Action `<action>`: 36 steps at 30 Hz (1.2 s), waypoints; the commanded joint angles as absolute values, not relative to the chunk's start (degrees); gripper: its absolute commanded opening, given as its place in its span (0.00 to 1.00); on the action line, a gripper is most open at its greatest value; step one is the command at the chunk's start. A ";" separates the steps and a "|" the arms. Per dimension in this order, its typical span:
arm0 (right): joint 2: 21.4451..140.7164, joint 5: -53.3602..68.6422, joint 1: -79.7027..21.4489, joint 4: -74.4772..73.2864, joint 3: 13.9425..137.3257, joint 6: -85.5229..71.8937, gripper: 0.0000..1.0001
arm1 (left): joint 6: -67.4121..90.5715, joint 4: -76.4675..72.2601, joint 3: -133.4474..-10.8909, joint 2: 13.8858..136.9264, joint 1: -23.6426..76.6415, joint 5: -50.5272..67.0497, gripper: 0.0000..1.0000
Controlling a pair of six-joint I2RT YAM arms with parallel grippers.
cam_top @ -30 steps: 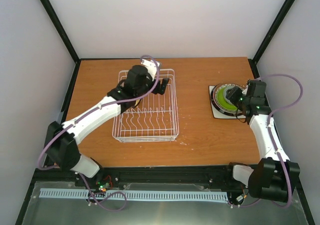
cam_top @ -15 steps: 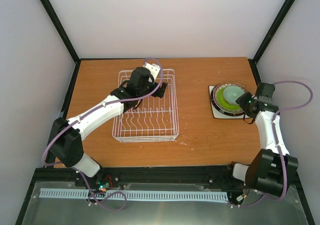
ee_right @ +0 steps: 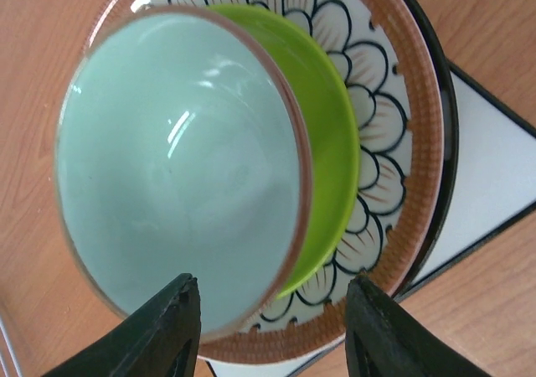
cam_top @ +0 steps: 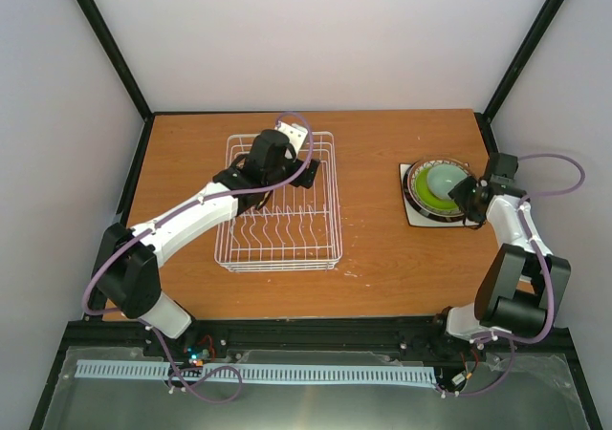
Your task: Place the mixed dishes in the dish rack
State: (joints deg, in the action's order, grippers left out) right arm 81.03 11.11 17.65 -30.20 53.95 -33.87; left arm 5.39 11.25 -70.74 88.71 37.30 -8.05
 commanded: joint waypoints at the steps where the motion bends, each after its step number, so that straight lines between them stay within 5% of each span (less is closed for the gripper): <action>1: 82.45 9.24 18.06 -28.04 57.00 -33.21 0.48 | 4.35 10.71 -70.54 88.91 37.35 -9.03 1.00; 16: 87.80 8.44 18.02 -25.89 58.27 -32.04 0.45 | 3.99 10.84 -70.98 90.55 37.00 -10.87 1.00; 24: 90.06 9.89 18.02 -23.42 57.80 -31.61 0.03 | 4.31 11.31 -71.05 90.25 36.91 -11.29 1.00; 36: 83.72 16.51 18.02 -16.52 53.72 -32.43 0.03 | 5.30 11.54 -70.89 88.79 36.54 -11.39 1.00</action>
State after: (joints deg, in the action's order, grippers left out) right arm 88.27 12.03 17.82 -21.30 55.94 -32.23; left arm 5.04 11.33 -70.52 90.26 37.01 -11.57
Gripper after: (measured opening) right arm 0.053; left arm 0.997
